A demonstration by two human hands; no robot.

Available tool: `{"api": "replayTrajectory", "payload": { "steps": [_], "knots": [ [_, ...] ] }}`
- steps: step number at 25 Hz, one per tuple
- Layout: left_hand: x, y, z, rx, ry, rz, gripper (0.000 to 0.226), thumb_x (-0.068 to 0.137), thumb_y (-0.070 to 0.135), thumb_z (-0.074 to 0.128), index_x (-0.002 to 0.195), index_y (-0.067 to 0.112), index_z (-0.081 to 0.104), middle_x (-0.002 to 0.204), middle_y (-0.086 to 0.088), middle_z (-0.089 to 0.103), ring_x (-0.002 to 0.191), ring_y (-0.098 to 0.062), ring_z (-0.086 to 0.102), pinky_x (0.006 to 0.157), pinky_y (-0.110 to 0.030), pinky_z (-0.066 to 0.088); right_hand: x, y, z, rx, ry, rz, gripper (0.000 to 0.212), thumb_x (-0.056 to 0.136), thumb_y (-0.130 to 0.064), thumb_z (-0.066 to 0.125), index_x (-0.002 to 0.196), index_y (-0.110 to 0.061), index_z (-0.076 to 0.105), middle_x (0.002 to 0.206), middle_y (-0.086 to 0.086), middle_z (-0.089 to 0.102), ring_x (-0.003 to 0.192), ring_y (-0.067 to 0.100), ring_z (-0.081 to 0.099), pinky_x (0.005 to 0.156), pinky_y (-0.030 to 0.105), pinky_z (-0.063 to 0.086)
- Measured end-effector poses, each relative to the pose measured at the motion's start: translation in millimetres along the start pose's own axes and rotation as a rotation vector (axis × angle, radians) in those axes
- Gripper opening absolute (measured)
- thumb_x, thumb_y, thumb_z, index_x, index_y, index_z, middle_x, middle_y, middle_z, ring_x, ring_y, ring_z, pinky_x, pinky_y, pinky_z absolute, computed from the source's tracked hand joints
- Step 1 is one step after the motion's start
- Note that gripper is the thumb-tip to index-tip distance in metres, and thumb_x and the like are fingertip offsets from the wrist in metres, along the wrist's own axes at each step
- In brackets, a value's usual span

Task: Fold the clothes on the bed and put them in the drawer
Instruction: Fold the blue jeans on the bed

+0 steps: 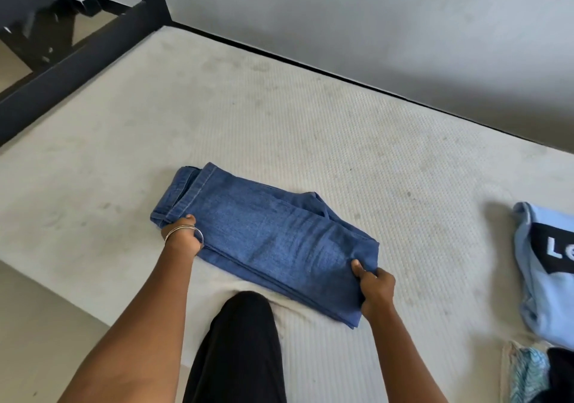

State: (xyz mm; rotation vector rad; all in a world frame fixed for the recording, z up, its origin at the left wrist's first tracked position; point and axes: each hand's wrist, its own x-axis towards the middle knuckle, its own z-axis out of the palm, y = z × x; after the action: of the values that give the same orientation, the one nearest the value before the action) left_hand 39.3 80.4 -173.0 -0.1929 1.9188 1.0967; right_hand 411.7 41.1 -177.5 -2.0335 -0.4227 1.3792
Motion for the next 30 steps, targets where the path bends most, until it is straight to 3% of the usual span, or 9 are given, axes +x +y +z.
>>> {"api": "replayTrajectory", "payload": {
  "steps": [5,9,12,15,21,23,25,27,30],
  "knots": [
    [-19.8,-21.3,12.2,-0.049,-0.067,-0.087,0.037,0.088,0.011,0.06,0.124,0.01,0.052,0.121,-0.012,0.06,0.1,-0.028,0.058,0.077,-0.045,0.051,-8.9,-26.0,-63.7,0.048,0.002,-0.061,0.01,0.083,-0.005,0.071,0.085,0.004,0.068,0.079,0.018,0.072,0.075,0.032,0.07,0.062,0.04,0.059],
    [-88.6,-58.4,55.0,0.229,-0.372,-0.146,0.023,0.083,0.026,0.069,0.095,0.012,0.056,0.088,-0.009,0.061,0.076,-0.025,0.061,0.059,-0.036,0.05,-1.0,-34.7,-186.4,-0.183,0.141,-0.052,0.022,0.085,-0.005,0.074,0.098,0.01,0.065,0.078,0.015,0.065,0.071,0.027,0.061,0.064,0.035,0.049],
    [-115.6,-78.9,88.6,0.605,-0.439,0.073,0.062,0.065,0.05,0.083,0.103,0.007,0.059,0.1,-0.01,0.064,0.091,-0.033,0.063,0.058,-0.038,0.056,24.0,-28.0,-234.0,-0.622,0.442,0.003,0.039,0.083,-0.015,0.076,0.109,0.01,0.061,0.103,0.029,0.064,0.098,0.043,0.06,0.078,0.045,0.048],
    [-121.2,-83.3,104.1,0.924,-0.41,0.349,0.064,0.068,0.051,0.081,0.106,0.004,0.061,0.106,-0.011,0.066,0.097,-0.033,0.062,0.081,-0.042,0.054,25.0,-9.7,-206.8,-0.749,0.601,-0.106,0.054,0.088,-0.02,0.068,0.129,0.005,0.045,0.134,0.035,0.044,0.125,0.05,0.04,0.099,0.055,0.04],
    [-116.8,-85.4,87.1,0.763,-0.287,0.665,0.027,0.093,0.026,0.059,0.113,0.008,0.057,0.109,-0.015,0.065,0.101,-0.036,0.059,0.08,-0.036,0.043,15.7,17.2,-121.7,-0.891,0.301,-0.63,0.057,0.099,-0.045,0.045,0.148,-0.016,0.04,0.161,0.013,0.021,0.145,0.044,0.015,0.116,0.056,0.016],
    [-117.8,-87.9,80.9,0.945,-0.179,0.642,0.047,0.092,0.031,0.059,0.13,0.007,0.044,0.127,-0.021,0.054,0.113,-0.04,0.052,0.089,-0.043,0.043,20.0,28.6,-110.7,-1.002,0.278,-0.64,0.055,0.101,-0.045,0.04,0.152,-0.025,0.033,0.165,0.005,0.005,0.15,0.038,-0.001,0.119,0.054,0.005],
    [-128.9,-93.6,88.7,1.159,0.042,1.032,0.066,0.084,0.04,0.065,0.137,0.011,0.04,0.139,-0.019,0.042,0.123,-0.041,0.042,0.092,-0.053,0.042,21.4,31.5,-101.1,-1.034,0.357,-0.712,0.054,0.102,-0.042,0.041,0.152,-0.021,0.034,0.166,0.005,0.004,0.151,0.033,-0.003,0.118,0.054,0.006],
    [-148.6,-109.4,111.8,1.303,-0.152,1.502,0.072,0.08,0.049,0.064,0.141,0.017,0.042,0.148,-0.015,0.036,0.131,-0.041,0.038,0.094,-0.058,0.043,21.5,26.0,-85.7,-1.065,0.278,-0.852,0.053,0.103,-0.038,0.039,0.151,-0.014,0.036,0.164,0.009,0.012,0.151,0.033,0.003,0.119,0.052,0.014],
    [-159.2,-146.4,144.0,1.768,-0.537,1.345,0.093,0.082,0.073,0.045,0.151,0.04,-0.009,0.158,0.011,-0.024,0.146,-0.033,-0.017,0.106,-0.075,0.003,40.7,29.1,-92.3,-1.252,0.125,-0.98,0.056,0.101,-0.047,0.025,0.154,-0.029,0.029,0.164,0.004,0.016,0.152,0.029,0.003,0.119,0.055,0.018]
  ]
}}
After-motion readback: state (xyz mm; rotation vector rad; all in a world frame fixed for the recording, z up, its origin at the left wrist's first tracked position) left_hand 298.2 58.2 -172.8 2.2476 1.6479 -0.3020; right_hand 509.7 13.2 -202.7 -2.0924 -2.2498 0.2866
